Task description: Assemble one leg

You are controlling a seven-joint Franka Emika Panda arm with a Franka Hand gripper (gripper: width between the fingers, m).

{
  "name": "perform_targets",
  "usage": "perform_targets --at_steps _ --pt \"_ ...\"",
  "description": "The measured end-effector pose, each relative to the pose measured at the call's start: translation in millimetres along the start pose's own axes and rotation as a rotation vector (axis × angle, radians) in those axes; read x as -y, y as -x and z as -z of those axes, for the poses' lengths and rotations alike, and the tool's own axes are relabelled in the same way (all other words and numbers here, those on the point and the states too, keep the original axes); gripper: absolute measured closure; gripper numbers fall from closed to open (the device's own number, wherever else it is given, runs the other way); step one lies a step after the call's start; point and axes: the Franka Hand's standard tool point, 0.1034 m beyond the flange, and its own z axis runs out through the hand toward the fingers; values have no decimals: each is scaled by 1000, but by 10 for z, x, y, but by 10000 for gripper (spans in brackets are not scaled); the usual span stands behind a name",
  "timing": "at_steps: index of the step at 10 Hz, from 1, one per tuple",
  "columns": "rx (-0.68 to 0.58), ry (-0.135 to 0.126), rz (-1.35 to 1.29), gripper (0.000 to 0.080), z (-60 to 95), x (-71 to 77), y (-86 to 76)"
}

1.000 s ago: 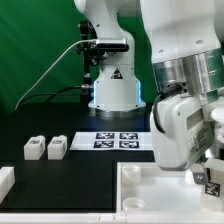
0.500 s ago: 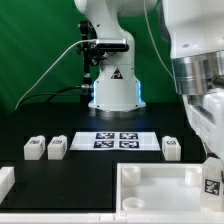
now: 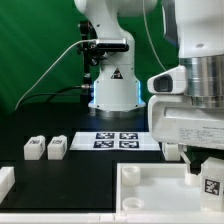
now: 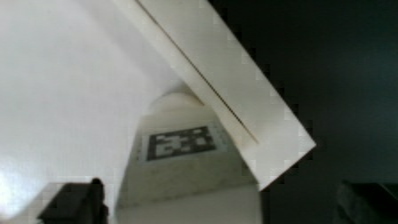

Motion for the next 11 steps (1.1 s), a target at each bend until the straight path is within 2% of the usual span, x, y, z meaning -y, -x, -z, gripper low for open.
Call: perform_targets --at_steps 1,2,3,6,7,8,10,11 --pt "3 -3 -118 265 -12 -9 12" --pt "6 4 -108 401 -21 -32 15" --pt "11 5 -294 498 -27 -51 19" --pt "30 -10 -857 500 -13 -51 -15" --pt "53 -38 -1058 501 -35 -68 -30" --pt "77 -56 -1203 502 -40 -65 -26" --pt "77 -56 -1197 502 -43 -63 -21" --pt "75 -57 -1142 403 -45 -64 -21"
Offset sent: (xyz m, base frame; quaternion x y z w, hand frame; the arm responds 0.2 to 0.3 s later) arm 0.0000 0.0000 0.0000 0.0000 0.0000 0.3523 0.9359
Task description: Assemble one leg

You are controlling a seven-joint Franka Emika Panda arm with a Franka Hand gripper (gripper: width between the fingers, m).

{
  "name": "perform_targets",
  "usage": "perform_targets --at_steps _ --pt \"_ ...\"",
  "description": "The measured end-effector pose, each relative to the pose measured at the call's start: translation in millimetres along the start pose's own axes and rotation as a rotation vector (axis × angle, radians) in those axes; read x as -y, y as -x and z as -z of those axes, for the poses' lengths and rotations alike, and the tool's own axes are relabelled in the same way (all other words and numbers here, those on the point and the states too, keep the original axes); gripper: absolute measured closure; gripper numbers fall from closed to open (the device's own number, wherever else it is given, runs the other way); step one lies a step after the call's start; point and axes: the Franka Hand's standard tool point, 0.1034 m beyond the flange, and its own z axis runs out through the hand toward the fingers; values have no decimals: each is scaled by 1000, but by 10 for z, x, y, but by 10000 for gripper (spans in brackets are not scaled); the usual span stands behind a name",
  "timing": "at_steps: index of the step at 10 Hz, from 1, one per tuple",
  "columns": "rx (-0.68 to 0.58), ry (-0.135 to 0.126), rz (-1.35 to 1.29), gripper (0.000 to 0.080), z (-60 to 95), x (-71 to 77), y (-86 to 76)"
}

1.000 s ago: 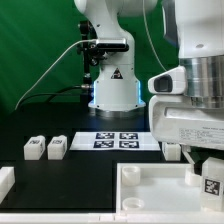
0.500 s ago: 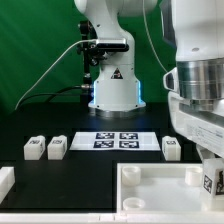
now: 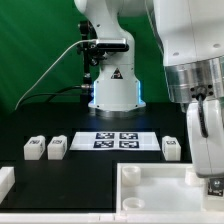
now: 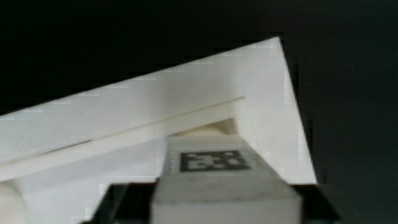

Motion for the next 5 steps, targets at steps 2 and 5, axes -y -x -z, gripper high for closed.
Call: perform_targets --at_steps 2,5 --pt "-27 12 377 225 -9 -21 16" --pt "-58 30 835 151 -5 -10 -13"
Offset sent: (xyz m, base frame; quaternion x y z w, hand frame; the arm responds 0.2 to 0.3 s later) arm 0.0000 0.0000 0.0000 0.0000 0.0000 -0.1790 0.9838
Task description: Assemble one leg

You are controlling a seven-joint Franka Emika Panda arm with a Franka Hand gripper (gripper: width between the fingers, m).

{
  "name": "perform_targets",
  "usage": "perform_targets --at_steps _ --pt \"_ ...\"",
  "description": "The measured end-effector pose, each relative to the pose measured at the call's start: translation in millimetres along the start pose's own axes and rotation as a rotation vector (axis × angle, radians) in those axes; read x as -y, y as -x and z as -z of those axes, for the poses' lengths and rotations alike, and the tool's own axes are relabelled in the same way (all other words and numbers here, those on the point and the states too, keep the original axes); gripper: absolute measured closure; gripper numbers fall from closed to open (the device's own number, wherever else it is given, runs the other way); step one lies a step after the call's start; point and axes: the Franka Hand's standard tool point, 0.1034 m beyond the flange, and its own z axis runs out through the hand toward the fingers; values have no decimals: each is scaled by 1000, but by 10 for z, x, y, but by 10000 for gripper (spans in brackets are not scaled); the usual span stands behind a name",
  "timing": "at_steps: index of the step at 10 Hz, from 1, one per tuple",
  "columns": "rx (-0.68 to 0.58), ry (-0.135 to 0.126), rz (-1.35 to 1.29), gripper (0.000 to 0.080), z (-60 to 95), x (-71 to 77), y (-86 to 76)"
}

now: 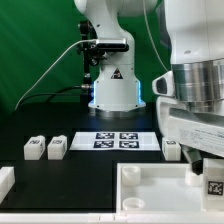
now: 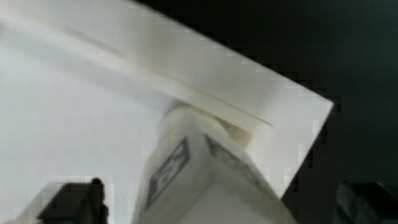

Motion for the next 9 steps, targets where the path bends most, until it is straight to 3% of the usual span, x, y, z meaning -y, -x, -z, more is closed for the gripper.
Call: perform_targets --at_steps 1,2,4,5,6,8,9 --pt "-6 7 168 150 1 -8 -13" --pt "-43 66 552 150 5 -4 -20" --pt "-65 85 826 150 36 29 -69" --pt "-67 80 760 284 34 31 -66" --pt "-69 77 702 479 34 30 -66" --pt "-75 71 499 508 34 19 -78" --pt "-77 65 268 508 36 -4 -94"
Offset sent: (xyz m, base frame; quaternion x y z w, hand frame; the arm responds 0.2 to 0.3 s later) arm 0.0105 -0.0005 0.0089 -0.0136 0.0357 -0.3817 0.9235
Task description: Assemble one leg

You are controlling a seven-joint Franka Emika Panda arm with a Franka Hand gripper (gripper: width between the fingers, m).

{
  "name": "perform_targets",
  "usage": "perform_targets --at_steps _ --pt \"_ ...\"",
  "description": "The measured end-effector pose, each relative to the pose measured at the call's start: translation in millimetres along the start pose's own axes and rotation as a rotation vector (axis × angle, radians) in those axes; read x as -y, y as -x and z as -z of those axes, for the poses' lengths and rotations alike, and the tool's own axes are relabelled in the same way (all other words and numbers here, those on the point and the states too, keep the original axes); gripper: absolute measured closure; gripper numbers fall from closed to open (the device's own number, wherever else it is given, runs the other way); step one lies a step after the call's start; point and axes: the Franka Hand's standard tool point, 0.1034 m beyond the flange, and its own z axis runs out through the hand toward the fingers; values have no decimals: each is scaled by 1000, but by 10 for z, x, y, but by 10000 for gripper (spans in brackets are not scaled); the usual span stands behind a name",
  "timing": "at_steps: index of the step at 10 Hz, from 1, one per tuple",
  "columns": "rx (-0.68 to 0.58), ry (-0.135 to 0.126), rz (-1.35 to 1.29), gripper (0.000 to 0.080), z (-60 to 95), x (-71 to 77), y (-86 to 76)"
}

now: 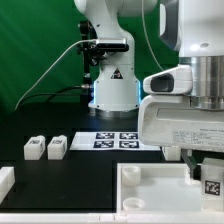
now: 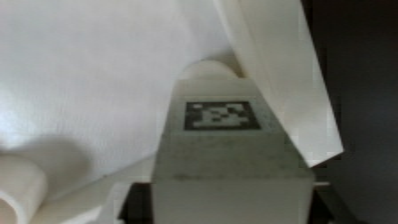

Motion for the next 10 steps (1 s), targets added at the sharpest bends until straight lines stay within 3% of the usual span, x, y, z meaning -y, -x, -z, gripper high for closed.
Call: perform_targets --at_steps 1,5,8,9,10 --pt "19 3 -221 508 -3 -23 -7" --pt "151 -33 -1119 506 -8 -49 66" --pt "148 -29 -1179 502 -13 -55 74" --pt "143 -35 -1175 288 -8 -58 113" --pt "141 -42 -1170 288 21 -52 136"
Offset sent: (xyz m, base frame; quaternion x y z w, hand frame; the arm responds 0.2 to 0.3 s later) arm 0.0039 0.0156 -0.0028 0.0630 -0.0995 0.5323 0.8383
